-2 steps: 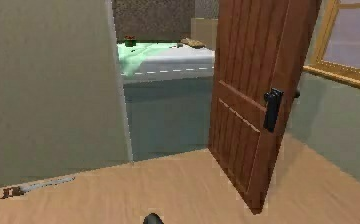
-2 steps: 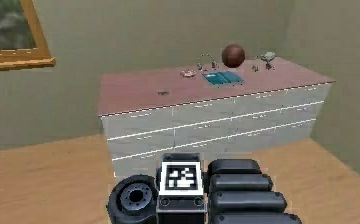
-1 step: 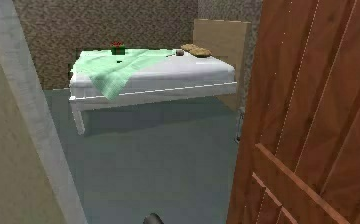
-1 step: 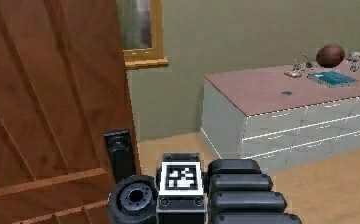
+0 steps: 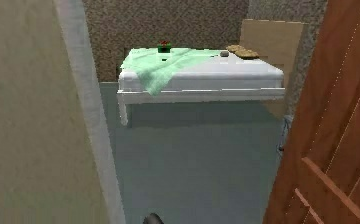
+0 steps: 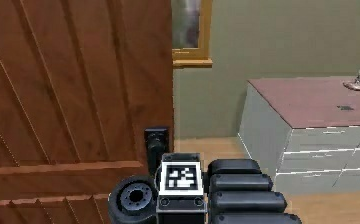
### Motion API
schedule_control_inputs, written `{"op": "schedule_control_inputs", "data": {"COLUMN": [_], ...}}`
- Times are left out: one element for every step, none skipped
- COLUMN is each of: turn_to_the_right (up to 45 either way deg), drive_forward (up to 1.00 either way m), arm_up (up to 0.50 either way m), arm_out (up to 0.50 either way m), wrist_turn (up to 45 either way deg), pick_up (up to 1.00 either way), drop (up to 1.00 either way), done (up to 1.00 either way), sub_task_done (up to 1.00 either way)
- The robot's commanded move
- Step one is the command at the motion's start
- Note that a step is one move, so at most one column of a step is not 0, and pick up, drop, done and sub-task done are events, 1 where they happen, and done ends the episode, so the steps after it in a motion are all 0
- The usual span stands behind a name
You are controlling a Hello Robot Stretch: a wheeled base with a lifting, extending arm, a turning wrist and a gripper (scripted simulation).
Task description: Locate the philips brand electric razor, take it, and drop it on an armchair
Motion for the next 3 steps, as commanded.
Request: {"op": "schedule_control_inputs", "data": {"turn_to_the_right": [0.0,18.0,0.0], "drive_forward": [0.2,0.0,0.35], "arm_up": [0.0,0.0,0.0], "arm_out": [0.0,0.0,0.0], "wrist_turn": [0.0,0.0,0.0], "pick_up": [0.0,0.0,0.0], "drop": [0.0,0.0,0.0], "done": [0.0,0.0,0.0], "sub_task_done": [0.0,0.0,0.0]}}
